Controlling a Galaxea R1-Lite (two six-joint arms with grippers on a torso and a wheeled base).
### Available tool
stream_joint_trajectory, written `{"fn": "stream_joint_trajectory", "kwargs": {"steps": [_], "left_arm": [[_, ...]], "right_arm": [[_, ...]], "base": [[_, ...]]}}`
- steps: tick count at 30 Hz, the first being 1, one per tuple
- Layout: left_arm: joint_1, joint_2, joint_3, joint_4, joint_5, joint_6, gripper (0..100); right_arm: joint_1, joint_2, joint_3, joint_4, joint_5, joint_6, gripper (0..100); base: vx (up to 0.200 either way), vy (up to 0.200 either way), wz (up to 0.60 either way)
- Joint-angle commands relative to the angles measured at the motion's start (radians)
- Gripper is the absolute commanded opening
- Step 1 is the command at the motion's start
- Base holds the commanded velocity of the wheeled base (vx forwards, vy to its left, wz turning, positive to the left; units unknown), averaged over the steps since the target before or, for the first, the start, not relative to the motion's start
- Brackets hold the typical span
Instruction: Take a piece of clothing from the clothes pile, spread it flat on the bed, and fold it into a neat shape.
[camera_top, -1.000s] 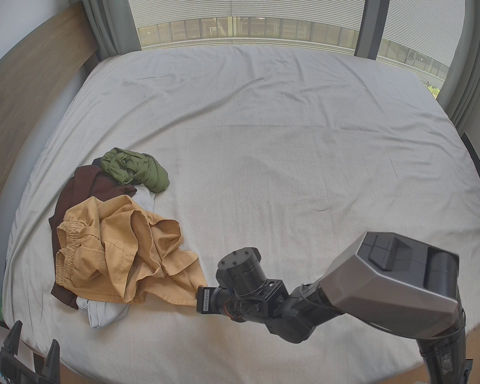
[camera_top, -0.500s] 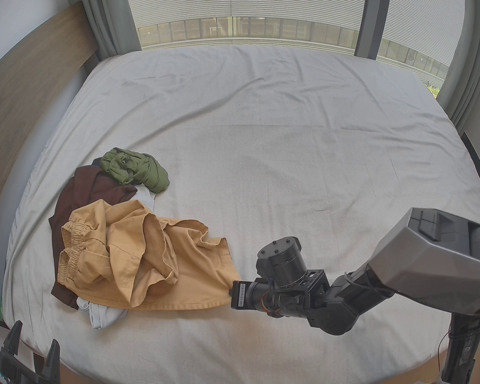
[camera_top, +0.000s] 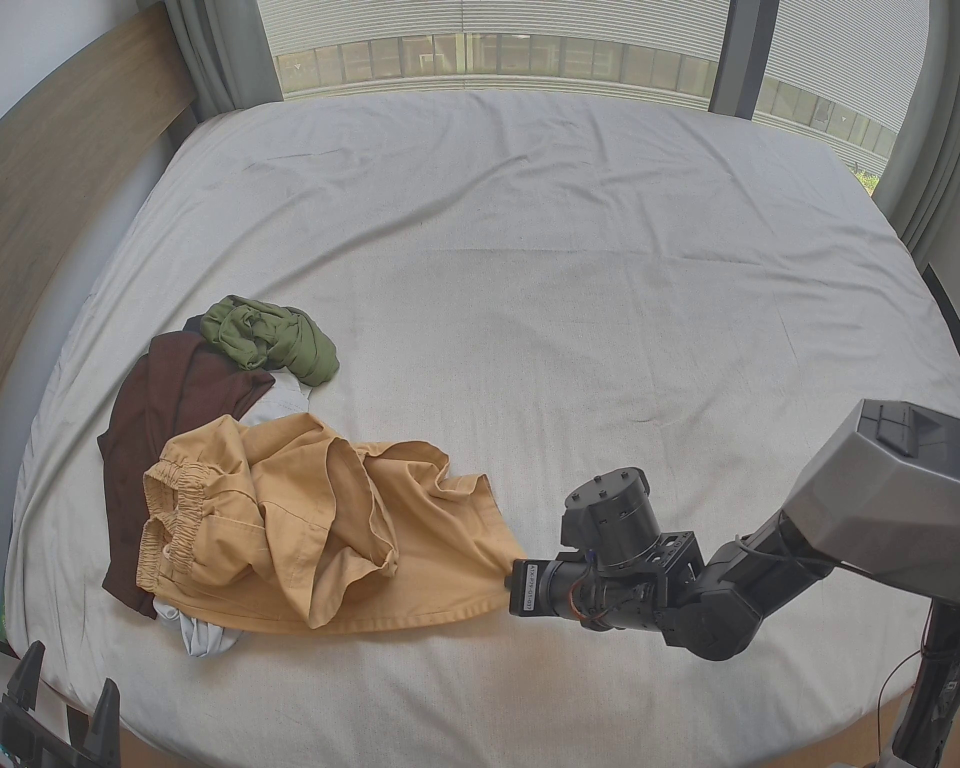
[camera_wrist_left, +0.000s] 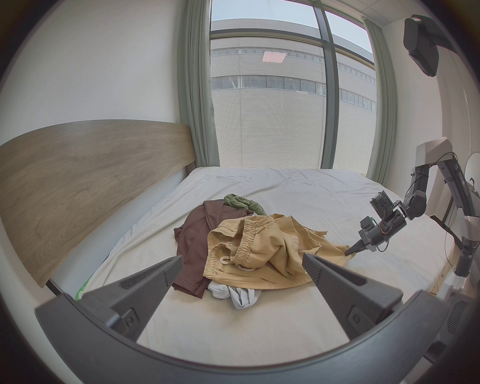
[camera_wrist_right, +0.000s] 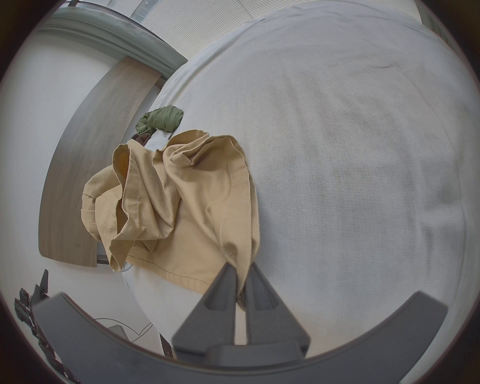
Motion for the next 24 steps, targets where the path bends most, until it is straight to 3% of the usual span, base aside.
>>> {"fn": "stream_joint_trajectory", "kwargs": {"steps": [1,24], "left_arm": [[0.001,-0.012,0.018,0.000,0.000,0.000,100],[0.001,-0.012,0.018,0.001,0.000,0.002,100]], "right_arm": [[-0.025,-0.048,0.048,0.000,-0.001,-0.005,0],[-0.178,-0.246,0.318,-0.001,0.002,-0.076,0]], "base": [[0.000,0.000,0.00],[0.000,0.000,0.00]]}}
